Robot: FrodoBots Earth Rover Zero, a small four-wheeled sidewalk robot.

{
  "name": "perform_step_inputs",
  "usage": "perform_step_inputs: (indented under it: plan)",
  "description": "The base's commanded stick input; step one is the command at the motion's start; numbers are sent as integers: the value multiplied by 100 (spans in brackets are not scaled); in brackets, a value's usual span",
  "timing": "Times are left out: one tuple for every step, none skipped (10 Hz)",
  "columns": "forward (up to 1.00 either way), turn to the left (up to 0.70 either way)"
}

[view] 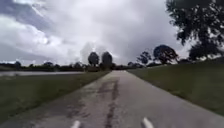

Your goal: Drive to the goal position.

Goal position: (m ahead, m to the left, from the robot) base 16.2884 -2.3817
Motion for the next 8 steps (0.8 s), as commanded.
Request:
perform_step_inputs:
  plan:
    - [70,0]
    - [70,0]
    - [70,0]
    - [70,0]
    - [70,0]
    - [70,0]
    - [70,0]
    - [70,0]
